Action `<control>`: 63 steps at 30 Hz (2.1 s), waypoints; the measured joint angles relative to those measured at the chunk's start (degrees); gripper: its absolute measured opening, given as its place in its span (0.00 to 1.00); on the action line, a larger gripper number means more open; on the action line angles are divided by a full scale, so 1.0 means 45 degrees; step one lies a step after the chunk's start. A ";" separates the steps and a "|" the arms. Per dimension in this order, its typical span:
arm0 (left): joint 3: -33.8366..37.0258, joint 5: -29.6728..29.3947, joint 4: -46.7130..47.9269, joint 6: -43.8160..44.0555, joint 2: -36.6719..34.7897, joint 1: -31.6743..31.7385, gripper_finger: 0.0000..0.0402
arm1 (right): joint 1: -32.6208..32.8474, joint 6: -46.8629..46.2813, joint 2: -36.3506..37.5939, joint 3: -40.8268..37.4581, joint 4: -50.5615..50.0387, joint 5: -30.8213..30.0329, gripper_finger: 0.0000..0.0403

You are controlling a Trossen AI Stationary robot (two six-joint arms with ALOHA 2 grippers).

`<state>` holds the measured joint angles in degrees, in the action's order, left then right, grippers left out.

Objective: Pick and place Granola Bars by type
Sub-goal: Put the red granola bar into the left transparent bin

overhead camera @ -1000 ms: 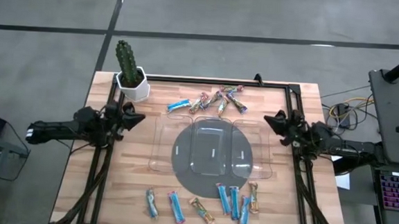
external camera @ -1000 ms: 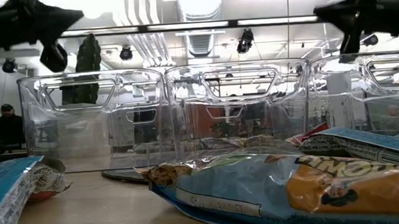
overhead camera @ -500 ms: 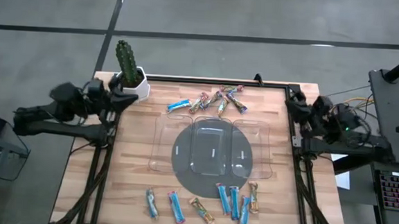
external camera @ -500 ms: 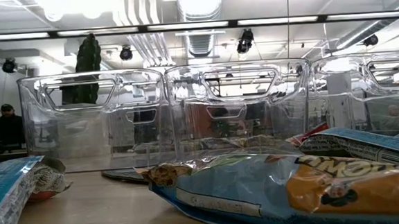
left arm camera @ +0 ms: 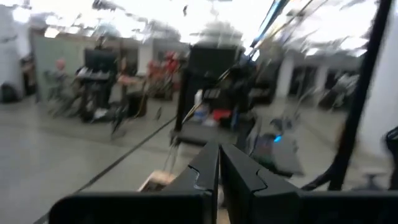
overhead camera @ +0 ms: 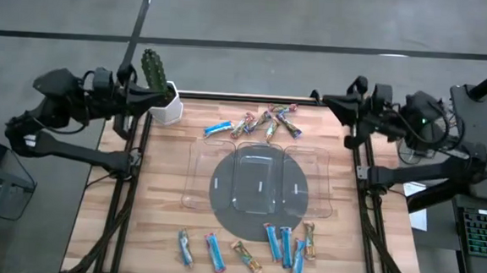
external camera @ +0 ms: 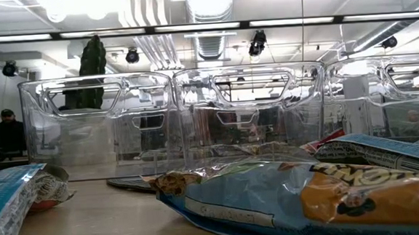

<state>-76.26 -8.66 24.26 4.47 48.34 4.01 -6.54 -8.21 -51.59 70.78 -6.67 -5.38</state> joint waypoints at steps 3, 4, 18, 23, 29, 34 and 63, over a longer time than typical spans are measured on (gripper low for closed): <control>-0.0697 -0.0329 0.1116 -0.0176 0.0497 0.0000 0.01 | 0.0004 0.0850 -0.0945 0.1729 -0.1204 0.0009 0.03; -0.0891 -0.0393 0.1350 -0.0376 0.0647 0.0000 0.02 | 0.0004 0.1033 -0.1232 0.2278 -0.1630 0.0022 0.03; -0.3460 -0.1398 0.3692 -0.1433 0.2368 -0.0005 0.34 | -0.0025 0.1148 -0.4168 0.7416 -0.6395 0.0199 0.34; -0.3786 -0.1422 0.4011 -0.1737 0.2682 -0.0005 0.42 | -0.0025 0.1249 -0.4725 0.8344 -0.7277 0.0194 0.45; -0.3766 -0.1410 0.3949 -0.1797 0.2687 -0.0015 0.46 | -0.0025 0.1315 -0.5240 0.9030 -0.8243 0.0194 0.52; -0.3776 -0.1283 0.4069 -0.1974 0.2601 -0.0010 0.46 | -0.0025 0.1539 -0.5403 0.9168 -0.9015 0.0194 0.52; -0.3425 -0.2079 0.4934 -0.0081 0.2901 -0.0001 0.46 | -0.0037 -0.0847 -0.5505 0.6694 -1.0603 -0.1852 0.50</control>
<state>-91.67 -18.02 46.46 4.10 61.39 4.01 -6.71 -12.02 -76.36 100.90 -54.38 -13.72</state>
